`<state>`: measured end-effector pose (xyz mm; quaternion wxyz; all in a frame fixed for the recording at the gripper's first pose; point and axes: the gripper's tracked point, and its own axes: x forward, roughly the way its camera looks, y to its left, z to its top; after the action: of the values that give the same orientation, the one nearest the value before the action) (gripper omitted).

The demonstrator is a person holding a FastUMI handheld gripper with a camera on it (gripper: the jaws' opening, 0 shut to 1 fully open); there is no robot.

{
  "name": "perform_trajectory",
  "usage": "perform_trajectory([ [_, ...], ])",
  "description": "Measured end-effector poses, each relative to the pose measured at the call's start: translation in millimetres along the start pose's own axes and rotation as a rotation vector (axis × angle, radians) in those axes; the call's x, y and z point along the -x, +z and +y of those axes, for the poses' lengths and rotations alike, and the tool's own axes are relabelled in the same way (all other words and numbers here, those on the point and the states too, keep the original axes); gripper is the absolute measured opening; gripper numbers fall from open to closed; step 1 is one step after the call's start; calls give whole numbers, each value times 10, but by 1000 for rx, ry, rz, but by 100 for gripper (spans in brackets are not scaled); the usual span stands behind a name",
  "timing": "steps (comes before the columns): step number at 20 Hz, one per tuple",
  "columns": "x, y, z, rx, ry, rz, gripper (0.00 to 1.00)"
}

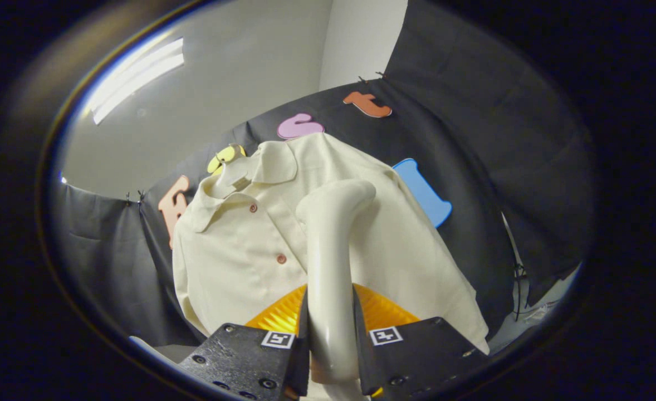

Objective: Iron the clothes twice with a garment steamer, once on the left side and once on the right side.

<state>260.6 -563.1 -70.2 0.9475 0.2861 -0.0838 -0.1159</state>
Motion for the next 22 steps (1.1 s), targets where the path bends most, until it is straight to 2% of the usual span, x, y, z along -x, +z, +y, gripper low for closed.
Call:
perform_trajectory([
  [6, 159, -433, -285, -3, -47, 67, 35],
  [22, 638, -1479, -882, -111, -177, 207, 35],
])
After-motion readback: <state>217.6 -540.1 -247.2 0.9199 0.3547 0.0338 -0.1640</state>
